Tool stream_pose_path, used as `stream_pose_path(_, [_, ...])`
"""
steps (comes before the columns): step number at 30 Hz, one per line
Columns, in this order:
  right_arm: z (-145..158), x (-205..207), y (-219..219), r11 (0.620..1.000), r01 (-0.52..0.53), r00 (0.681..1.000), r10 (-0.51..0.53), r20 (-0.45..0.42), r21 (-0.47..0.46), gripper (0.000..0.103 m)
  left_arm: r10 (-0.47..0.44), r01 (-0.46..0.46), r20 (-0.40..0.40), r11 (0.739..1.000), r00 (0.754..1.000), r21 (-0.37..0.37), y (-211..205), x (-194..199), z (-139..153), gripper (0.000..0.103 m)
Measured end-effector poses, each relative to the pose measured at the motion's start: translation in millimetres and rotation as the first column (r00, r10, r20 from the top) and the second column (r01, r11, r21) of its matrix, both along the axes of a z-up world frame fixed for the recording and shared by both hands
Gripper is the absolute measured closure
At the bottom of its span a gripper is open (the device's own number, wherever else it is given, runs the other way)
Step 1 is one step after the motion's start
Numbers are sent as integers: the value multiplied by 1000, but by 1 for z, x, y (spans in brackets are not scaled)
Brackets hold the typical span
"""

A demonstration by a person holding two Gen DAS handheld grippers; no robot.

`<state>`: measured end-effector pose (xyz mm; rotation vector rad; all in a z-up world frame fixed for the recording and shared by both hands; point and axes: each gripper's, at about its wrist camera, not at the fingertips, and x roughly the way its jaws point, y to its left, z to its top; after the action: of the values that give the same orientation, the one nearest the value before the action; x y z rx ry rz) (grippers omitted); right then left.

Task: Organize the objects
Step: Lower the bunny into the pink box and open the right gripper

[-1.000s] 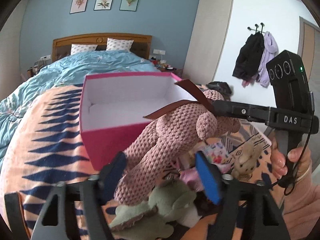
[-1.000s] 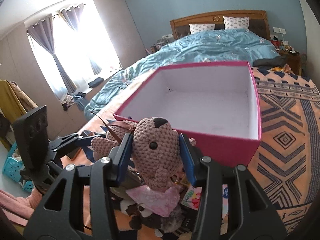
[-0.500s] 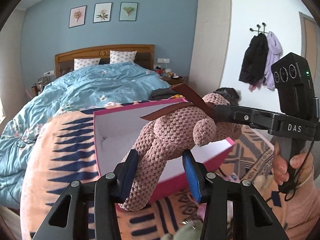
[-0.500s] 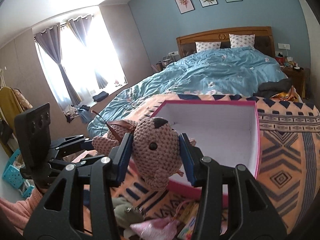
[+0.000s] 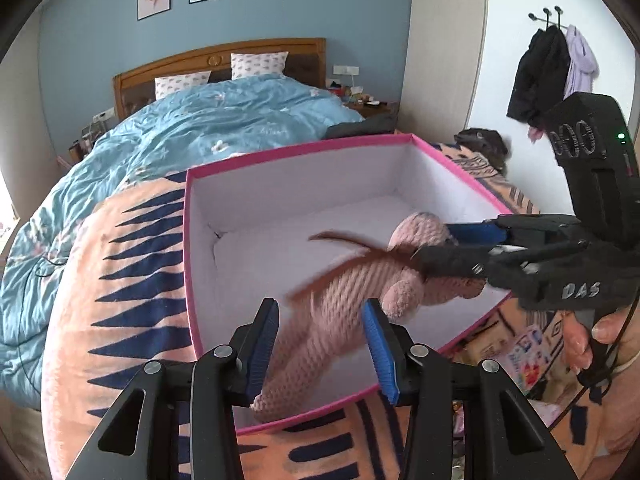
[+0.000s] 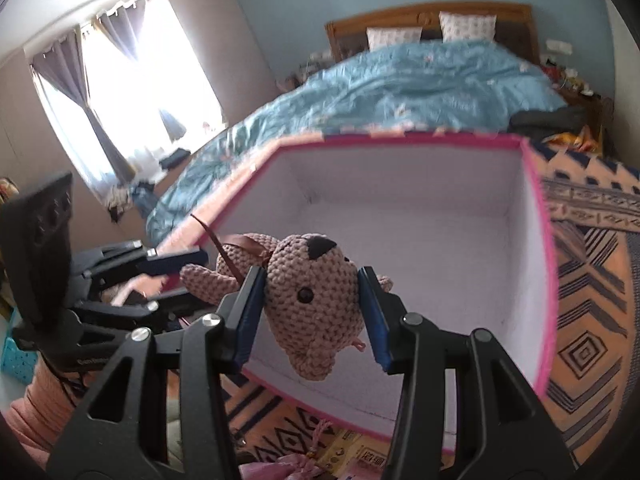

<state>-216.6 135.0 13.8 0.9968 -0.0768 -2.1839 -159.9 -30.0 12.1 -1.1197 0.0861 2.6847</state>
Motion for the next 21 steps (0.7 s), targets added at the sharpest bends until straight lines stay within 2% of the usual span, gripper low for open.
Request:
stream_pose_path(9, [-39,-15,-29,975,-72,996,61,59,210,52,-12,12,-14,1000,1000,-8,3,7,-3,58])
stream_pose_path(13, [-41,-19,-27,969,-77,995,59,79,234,47,-7,7,-20,1000,1000,18,0,11,-1,57])
stream_pose_path(17, [-34,-13,-14,979,-62,997,52,59,197,47,-4,7,-45,998,999,58,-6,19,4,54])
stream_pose_path(21, [-22,-1,-1,988,-45,999,41,31,147,47,-11,20,-85,994,996,104,-11,35,14,42])
